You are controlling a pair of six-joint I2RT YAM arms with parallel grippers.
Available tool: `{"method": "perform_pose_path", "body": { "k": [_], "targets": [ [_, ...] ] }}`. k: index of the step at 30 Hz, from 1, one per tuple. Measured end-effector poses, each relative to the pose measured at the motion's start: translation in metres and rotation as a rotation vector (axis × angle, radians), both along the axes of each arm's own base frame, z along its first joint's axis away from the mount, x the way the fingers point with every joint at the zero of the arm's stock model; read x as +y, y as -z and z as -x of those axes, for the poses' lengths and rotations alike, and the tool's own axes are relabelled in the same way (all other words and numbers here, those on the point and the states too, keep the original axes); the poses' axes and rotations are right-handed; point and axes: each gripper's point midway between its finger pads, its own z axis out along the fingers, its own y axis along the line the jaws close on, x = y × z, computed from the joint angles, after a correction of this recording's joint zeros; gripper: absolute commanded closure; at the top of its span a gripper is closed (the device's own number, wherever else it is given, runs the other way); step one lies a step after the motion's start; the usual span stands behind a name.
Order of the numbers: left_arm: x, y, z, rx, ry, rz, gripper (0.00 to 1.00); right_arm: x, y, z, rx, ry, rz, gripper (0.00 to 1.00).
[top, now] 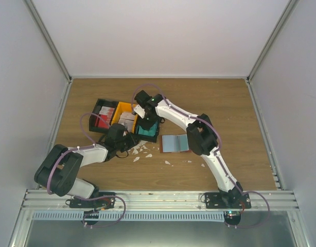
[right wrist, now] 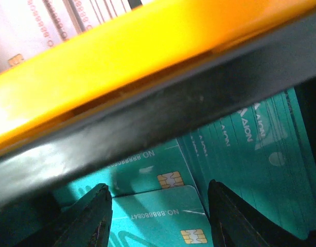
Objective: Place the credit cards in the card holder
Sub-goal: Pick up the credit card from the storage box.
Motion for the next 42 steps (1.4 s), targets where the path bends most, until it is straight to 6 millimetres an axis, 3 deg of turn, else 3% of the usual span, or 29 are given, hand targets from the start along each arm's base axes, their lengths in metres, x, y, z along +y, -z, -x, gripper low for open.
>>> {"method": "perform_pose_path", "body": {
  "k": [8, 17, 21, 25, 30, 35, 42],
  "targets": [
    [-0.001, 0.000, -0.001, 0.000, 0.001, -0.001, 0.72, 0.001, -0.025, 0.009, 0.011, -0.011, -0.050, 0.51],
    [-0.001, 0.000, -0.002, 0.002, -0.001, -0.005, 0.72, -0.001, -0.037, 0.020, 0.028, -0.020, -0.084, 0.51],
    [0.000, 0.000, -0.002, -0.001, -0.003, -0.009, 0.72, -0.001, -0.049, 0.031, 0.054, -0.029, -0.118, 0.59],
    [0.000, -0.001, -0.003, -0.006, -0.004, -0.014, 0.72, -0.006, -0.057, 0.047, 0.088, -0.044, -0.141, 0.61],
    [0.003, -0.001, -0.003, -0.007, -0.012, -0.027, 0.72, -0.012, -0.054, 0.058, 0.119, -0.049, -0.138, 0.60],
    [0.006, -0.004, -0.002, -0.013, -0.023, -0.041, 0.72, -0.021, -0.038, 0.073, 0.173, -0.049, -0.109, 0.61],
    [0.010, -0.008, -0.003, -0.026, -0.030, -0.062, 0.72, -0.024, -0.038, 0.076, 0.174, -0.042, -0.105, 0.83]
  ]
}}
